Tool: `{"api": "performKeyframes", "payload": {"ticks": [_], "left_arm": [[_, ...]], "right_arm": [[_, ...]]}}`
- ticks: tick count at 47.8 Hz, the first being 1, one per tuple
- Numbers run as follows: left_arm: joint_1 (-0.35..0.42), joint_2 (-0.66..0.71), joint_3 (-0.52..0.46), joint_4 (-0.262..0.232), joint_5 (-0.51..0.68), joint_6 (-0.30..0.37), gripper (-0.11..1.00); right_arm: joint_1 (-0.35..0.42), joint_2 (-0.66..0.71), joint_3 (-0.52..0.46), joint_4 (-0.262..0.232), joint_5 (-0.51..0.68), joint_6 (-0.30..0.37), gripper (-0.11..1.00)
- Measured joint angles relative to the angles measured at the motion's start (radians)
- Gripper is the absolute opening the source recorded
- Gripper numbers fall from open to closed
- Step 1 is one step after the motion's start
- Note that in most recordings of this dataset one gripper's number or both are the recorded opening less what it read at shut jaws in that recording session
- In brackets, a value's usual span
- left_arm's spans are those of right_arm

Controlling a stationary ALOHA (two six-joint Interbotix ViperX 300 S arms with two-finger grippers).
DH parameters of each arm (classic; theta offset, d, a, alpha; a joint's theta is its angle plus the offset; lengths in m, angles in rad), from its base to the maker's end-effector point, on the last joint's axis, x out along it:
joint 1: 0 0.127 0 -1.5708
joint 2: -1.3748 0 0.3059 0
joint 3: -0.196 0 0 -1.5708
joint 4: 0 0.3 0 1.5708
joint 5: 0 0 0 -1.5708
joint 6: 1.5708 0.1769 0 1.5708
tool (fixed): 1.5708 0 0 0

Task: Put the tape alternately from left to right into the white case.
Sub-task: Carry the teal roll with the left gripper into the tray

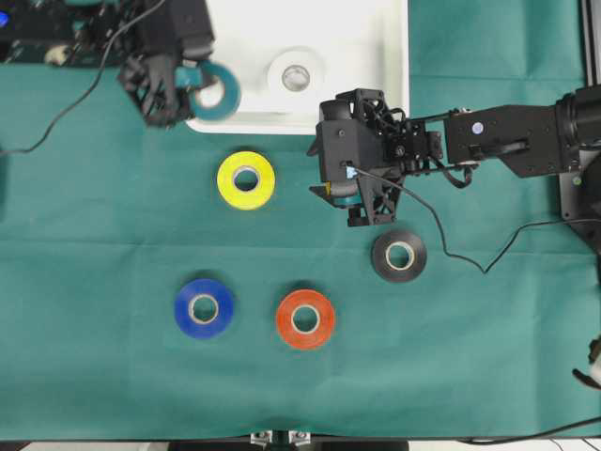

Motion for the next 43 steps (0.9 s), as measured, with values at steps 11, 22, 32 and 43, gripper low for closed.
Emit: {"api": "performKeyframes", "payload": {"ticks": [11,22,32,43], "left_arm": [[0.055,0.081,-0.080,0.000,0.000,0.051,-0.03],[0.115,0.141,-0.126,0.000,-0.018,0.094,-0.03],[0.166,0.181,-0.161,0.000,-0.028,0.100,-0.03],[0.202,0.212,-0.183,0.000,-0.029,0.100,-0.03]], "right_arm": [[0.000,0.000,0.000,0.000,-0.002,0.000,0.67],[0.002,0.000,0.000,0.002,-0.020,0.000,0.67],[0.000,0.000,0.000,0.002,-0.023,0.000,0.67],[0.002,0.000,0.002,0.000,-0.023,0.000,0.67]]}}
